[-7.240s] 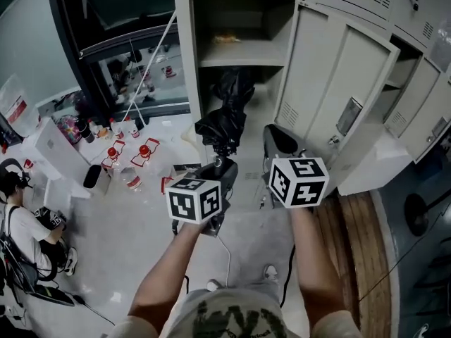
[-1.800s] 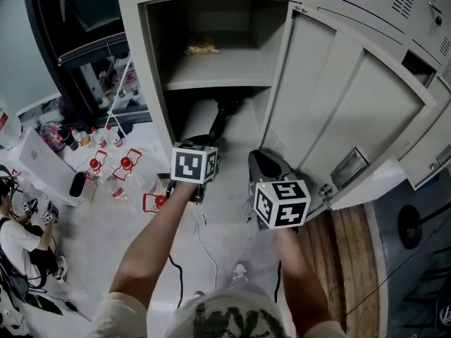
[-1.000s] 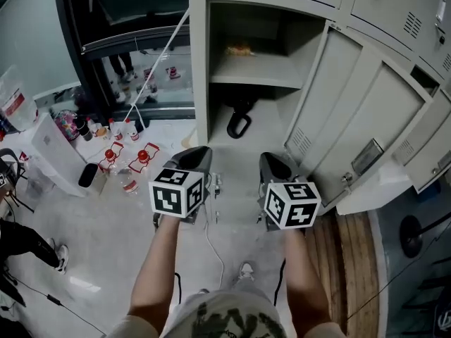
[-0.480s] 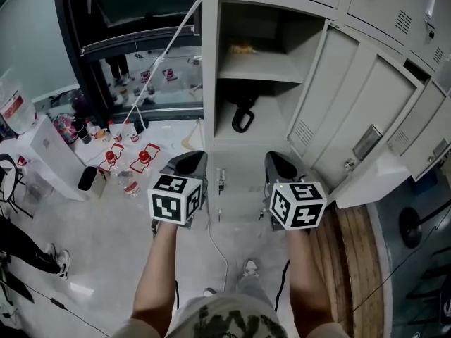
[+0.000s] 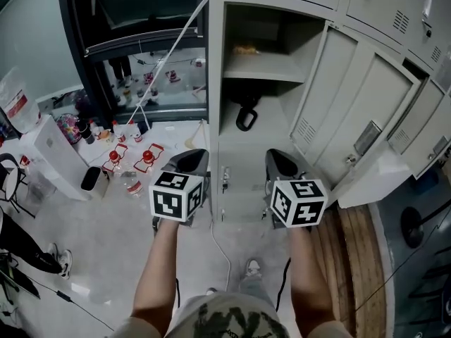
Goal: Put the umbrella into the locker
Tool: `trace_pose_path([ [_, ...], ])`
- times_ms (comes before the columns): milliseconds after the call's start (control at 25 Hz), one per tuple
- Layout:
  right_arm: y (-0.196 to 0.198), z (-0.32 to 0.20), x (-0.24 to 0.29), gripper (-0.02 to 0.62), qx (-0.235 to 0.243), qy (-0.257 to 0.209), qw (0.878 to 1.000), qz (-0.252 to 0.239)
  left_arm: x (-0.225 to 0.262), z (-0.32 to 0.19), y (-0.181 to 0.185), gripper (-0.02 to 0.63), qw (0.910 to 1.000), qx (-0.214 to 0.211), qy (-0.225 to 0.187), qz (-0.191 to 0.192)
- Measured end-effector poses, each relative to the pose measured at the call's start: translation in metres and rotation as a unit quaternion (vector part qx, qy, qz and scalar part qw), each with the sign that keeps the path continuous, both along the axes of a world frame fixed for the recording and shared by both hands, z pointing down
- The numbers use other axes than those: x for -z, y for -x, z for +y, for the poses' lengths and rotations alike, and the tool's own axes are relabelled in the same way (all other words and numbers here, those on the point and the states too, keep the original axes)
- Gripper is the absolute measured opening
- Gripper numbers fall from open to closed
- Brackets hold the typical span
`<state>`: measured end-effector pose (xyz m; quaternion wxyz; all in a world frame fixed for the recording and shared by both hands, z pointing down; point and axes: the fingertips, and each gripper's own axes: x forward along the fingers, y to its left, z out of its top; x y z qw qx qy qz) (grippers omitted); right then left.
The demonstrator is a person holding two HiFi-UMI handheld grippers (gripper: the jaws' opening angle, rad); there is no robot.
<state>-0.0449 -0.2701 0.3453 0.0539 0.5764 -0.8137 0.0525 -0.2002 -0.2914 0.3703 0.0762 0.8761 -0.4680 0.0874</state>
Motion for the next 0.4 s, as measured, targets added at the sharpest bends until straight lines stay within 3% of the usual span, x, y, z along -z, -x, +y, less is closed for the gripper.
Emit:
trace_pose_path([
  [400,0.0098,0.0003,-0.0023,-0.002,0.010,0.000,1.000,0.004,-0.0012,0.0006,0.0027,0.006,1.0000,0.003,0.006,0.004],
])
